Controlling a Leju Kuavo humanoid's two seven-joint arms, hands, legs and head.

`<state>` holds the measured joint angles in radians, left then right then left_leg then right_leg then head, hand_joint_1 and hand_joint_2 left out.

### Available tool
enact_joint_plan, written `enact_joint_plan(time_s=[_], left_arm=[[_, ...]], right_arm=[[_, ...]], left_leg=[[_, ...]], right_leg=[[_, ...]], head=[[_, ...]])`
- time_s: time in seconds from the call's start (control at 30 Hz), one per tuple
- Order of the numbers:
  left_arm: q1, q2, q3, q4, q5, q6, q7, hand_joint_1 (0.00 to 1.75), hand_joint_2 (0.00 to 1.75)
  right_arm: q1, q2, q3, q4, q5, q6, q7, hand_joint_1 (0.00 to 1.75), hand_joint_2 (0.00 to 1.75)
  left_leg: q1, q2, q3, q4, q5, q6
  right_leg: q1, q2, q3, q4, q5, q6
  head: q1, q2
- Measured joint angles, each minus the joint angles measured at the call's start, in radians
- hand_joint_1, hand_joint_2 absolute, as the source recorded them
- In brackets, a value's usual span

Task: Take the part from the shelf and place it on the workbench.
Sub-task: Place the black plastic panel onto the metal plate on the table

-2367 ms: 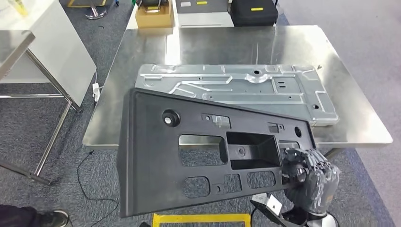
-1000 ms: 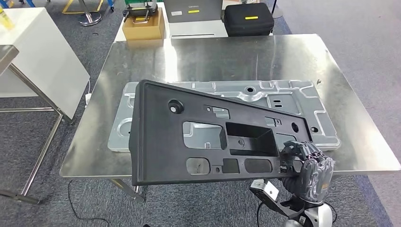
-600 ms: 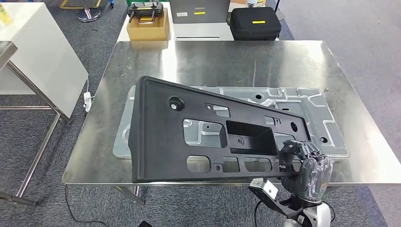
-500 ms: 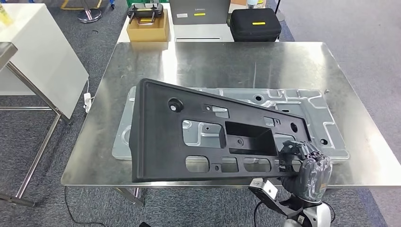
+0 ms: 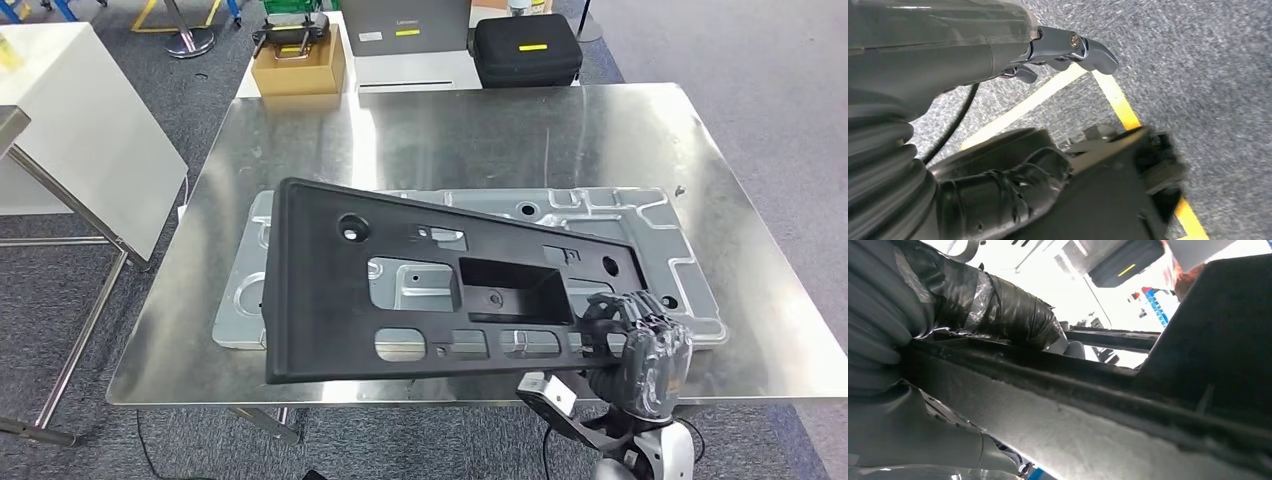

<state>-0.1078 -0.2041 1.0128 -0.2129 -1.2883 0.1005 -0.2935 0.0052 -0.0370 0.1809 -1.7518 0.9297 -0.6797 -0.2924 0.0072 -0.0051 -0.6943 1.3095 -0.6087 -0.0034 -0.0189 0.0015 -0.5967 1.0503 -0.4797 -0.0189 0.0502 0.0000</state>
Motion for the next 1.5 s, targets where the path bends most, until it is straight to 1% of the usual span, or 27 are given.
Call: enact_joint_plan(time_s=[0.03,0.13,0.2,0.3,0.37,0.43,0.47,0.5,0.53,0.6,0.67,0.73,0.83,0.9,0.97,1.0,1.03,1.07,1.13,1.17,1.23,1.27,1.33,1.37,1.4,1.47,1.5], left_arm=[[0.000,0.000,-0.002,0.000,-0.003,0.001,0.006,0.00,0.00],[-0.007,0.000,-0.011,0.000,-0.012,0.003,0.025,0.00,0.00],[-0.013,-0.001,-0.018,0.000,-0.018,0.001,0.036,0.00,0.00],[-0.017,-0.003,-0.030,0.000,-0.028,0.000,0.050,0.00,0.00],[-0.021,-0.006,-0.040,0.000,-0.033,-0.001,0.057,0.00,0.00],[-0.026,-0.008,-0.049,0.000,-0.036,-0.002,0.063,0.00,0.00],[-0.028,-0.008,-0.053,0.000,-0.037,-0.002,0.066,0.00,0.00],[-0.028,-0.009,-0.058,0.000,-0.038,-0.003,0.069,0.00,0.00],[-0.029,-0.010,-0.062,0.000,-0.039,-0.003,0.071,0.00,0.00],[-0.030,-0.012,-0.069,0.000,-0.042,-0.004,0.076,0.00,0.00],[-0.032,-0.015,-0.075,0.000,-0.045,-0.005,0.080,0.00,0.00],[-0.034,-0.016,-0.083,0.000,-0.048,-0.006,0.084,0.00,0.00],[-0.036,-0.018,-0.091,0.000,-0.049,-0.007,0.087,0.00,0.00],[-0.036,-0.019,-0.095,0.000,-0.050,-0.008,0.087,0.00,0.00],[-0.035,-0.020,-0.099,0.000,-0.049,-0.009,0.089,0.00,0.00],[-0.034,-0.020,-0.100,0.000,-0.049,-0.009,0.090,0.00,0.00],[-0.033,-0.020,-0.102,0.000,-0.049,-0.010,0.091,0.00,0.00],[-0.033,-0.020,-0.104,0.000,-0.049,-0.010,0.091,0.00,0.00],[-0.034,-0.020,-0.107,0.000,-0.049,-0.011,0.091,0.00,0.00],[-0.035,-0.020,-0.109,0.000,-0.049,-0.011,0.091,0.00,0.00],[-0.036,-0.021,-0.112,0.000,-0.048,-0.011,0.093,0.00,0.00],[-0.036,-0.021,-0.114,0.000,-0.047,-0.011,0.094,0.00,0.00],[-0.035,-0.022,-0.115,0.000,-0.047,-0.010,0.095,0.00,0.00],[-0.035,-0.022,-0.115,0.000,-0.046,-0.010,0.095,0.00,0.00],[-0.036,-0.023,-0.115,0.000,-0.046,-0.010,0.095,0.00,0.00],[-0.037,-0.024,-0.116,0.000,-0.043,-0.010,0.094,0.00,0.00],[-0.036,-0.024,-0.116,0.000,-0.041,-0.010,0.093,0.00,0.00]], right_arm=[[-0.006,0.000,0.002,0.006,0.028,0.000,0.012,1.44,1.75],[-0.039,-0.001,0.010,0.025,0.119,0.000,0.054,1.47,1.75],[-0.065,-0.005,0.016,0.043,0.180,0.000,0.089,1.50,1.75],[-0.106,-0.015,0.023,0.072,0.271,-0.001,0.143,1.49,1.75],[-0.140,-0.026,0.025,0.095,0.327,0.002,0.182,1.49,1.75],[-0.171,-0.036,0.025,0.123,0.372,0.008,0.220,1.50,1.75],[-0.184,-0.039,0.025,0.139,0.393,0.013,0.238,1.50,1.75],[-0.196,-0.043,0.025,0.155,0.411,0.019,0.256,1.51,1.75],[-0.209,-0.046,0.025,0.171,0.428,0.025,0.274,1.51,1.75],[-0.237,-0.053,0.025,0.203,0.454,0.039,0.311,1.50,1.75],[-0.265,-0.058,0.025,0.235,0.465,0.049,0.343,1.47,1.75],[-0.287,-0.060,0.025,0.269,0.469,0.061,0.372,1.46,1.75],[-0.307,-0.064,0.021,0.318,0.466,0.078,0.409,1.47,1.75],[-0.318,-0.065,0.016,0.351,0.462,0.083,0.428,1.47,1.75],[-0.322,-0.065,0.008,0.387,0.456,0.089,0.442,1.46,1.75],[-0.323,-0.065,0.004,0.406,0.454,0.094,0.448,1.45,1.75],[-0.322,-0.065,-0.001,0.424,0.453,0.098,0.454,1.44,1.75],[-0.322,-0.065,-0.005,0.440,0.453,0.101,0.458,1.44,1.75],[-0.322,-0.065,-0.010,0.467,0.454,0.104,0.464,1.33,1.75],[-0.322,-0.065,-0.012,0.480,0.455,0.106,0.466,1.26,1.75],[-0.320,-0.064,-0.017,0.505,0.455,0.110,0.471,1.19,1.75],[-0.317,-0.062,-0.020,0.517,0.453,0.110,0.471,0.99,1.75],[-0.311,-0.058,-0.024,0.540,0.447,0.108,0.470,0.40,1.75],[-0.309,-0.056,-0.025,0.550,0.444,0.107,0.468,0.10,1.75],[-0.308,-0.055,-0.026,0.558,0.443,0.106,0.466,0.00,1.75],[-0.300,-0.053,-0.026,0.576,0.443,0.106,0.465,0.00,1.75],[-0.293,-0.051,-0.026,0.585,0.445,0.106,0.465,0.00,1.75]], left_leg=[[0.000,0.000,0.007,-0.025,0.028,0.003],[-0.005,0.000,0.087,-0.218,0.130,0.021],[-0.010,-0.001,0.109,-0.275,0.141,0.029],[-0.007,0.000,0.115,-0.292,0.150,0.039],[-0.002,0.001,0.122,-0.306,0.158,0.049],[-0.004,0.002,0.122,-0.307,0.158,0.054],[-0.005,0.002,0.122,-0.305,0.157,0.055],[-0.005,0.002,0.122,-0.303,0.155,0.055],[-0.005,0.001,0.123,-0.300,0.153,0.055],[-0.005,0.000,0.123,-0.291,0.146,0.051],[-0.009,-0.001,0.119,-0.281,0.139,0.043],[-0.011,-0.001,0.115,-0.280,0.138,0.034],[-0.012,-0.001,0.110,-0.262,0.121,0.020],[-0.008,-0.001,0.067,-0.169,0.070,0.010],[-0.004,0.000,0.001,-0.040,0.020,0.003],[-0.003,0.000,-0.019,-0.006,0.017,0.002],[-0.003,0.000,-0.022,-0.010,0.033,0.002],[-0.003,0.000,-0.005,-0.053,0.067,0.004],[-0.005,-0.001,0.057,-0.193,0.138,0.014],[-0.007,-0.001,0.082,-0.247,0.156,0.019],[-0.013,-0.002,0.098,-0.283,0.157,0.026],[-0.012,-0.002,0.100,-0.288,0.158,0.030],[-0.007,-0.001,0.108,-0.303,0.164,0.040],[-0.005,0.000,0.113,-0.310,0.168,0.045],[-0.004,0.001,0.117,-0.315,0.169,0.049],[-0.005,0.002,0.118,-0.314,0.167,0.054],[-0.005,0.002,0.118,-0.313,0.166,0.055]], right_leg=[[0.001,0.001,0.003,0.000,-0.001,0.000],[0.004,0.004,0.011,-0.001,-0.005,0.005],[0.004,0.005,0.010,-0.003,-0.004,0.014],[0.005,0.002,0.008,-0.003,-0.006,0.031],[0.005,0.001,-0.018,0.055,-0.042,0.038],[0.004,0.000,-0.077,0.176,-0.099,0.042],[0.004,0.000,-0.106,0.230,-0.115,0.044],[0.004,0.000,-0.120,0.252,-0.111,0.045],[0.003,0.000,-0.116,0.237,-0.088,0.046],[0.003,-0.001,-0.064,0.118,-0.018,0.043],[0.006,-0.001,-0.021,0.020,0.015,0.036],[0.011,0.001,-0.015,0.002,0.013,0.027],[0.004,0.001,-0.010,-0.008,0.017,0.011],[0.000,0.000,-0.007,-0.013,0.018,0.003],[0.001,0.000,-0.007,-0.012,0.017,-0.001],[0.001,-0.001,-0.006,-0.012,0.016,-0.001],[0.002,0.000,-0.005,-0.012,0.015,-0.001],[0.002,0.001,-0.003,-0.012,0.014,0.000],[0.003,0.003,0.002,-0.012,0.010,0.005],[0.004,0.004,0.003,-0.012,0.009,0.008],[0.005,0.004,0.002,-0.014,0.009,0.018],[0.005,0.004,0.003,-0.016,0.010,0.024],[0.005,0.003,0.002,-0.006,-0.001,0.035],[0.005,0.003,-0.010,0.021,-0.019,0.038],[0.004,0.002,-0.033,0.068,-0.045,0.041],[0.004,0.002,-0.097,0.194,-0.096,0.046],[0.003,0.002,-0.120,0.236,-0.104,0.048]], head=[[0.000,0.000],[0.000,0.000],[0.001,0.000],[0.001,0.000],[0.002,0.000],[0.002,0.000],[0.002,0.000],[0.002,0.000],[0.002,0.000],[0.002,0.000],[0.002,0.000],[0.001,0.000],[0.000,0.000],[-0.002,0.000],[-0.004,0.000],[-0.004,0.000],[-0.004,0.000],[-0.004,0.000],[-0.004,0.000],[-0.004,0.000],[-0.003,0.000],[-0.003,0.000],[-0.002,0.000],[-0.002,0.000],[-0.001,0.000],[-0.001,0.000],[-0.001,0.000]])
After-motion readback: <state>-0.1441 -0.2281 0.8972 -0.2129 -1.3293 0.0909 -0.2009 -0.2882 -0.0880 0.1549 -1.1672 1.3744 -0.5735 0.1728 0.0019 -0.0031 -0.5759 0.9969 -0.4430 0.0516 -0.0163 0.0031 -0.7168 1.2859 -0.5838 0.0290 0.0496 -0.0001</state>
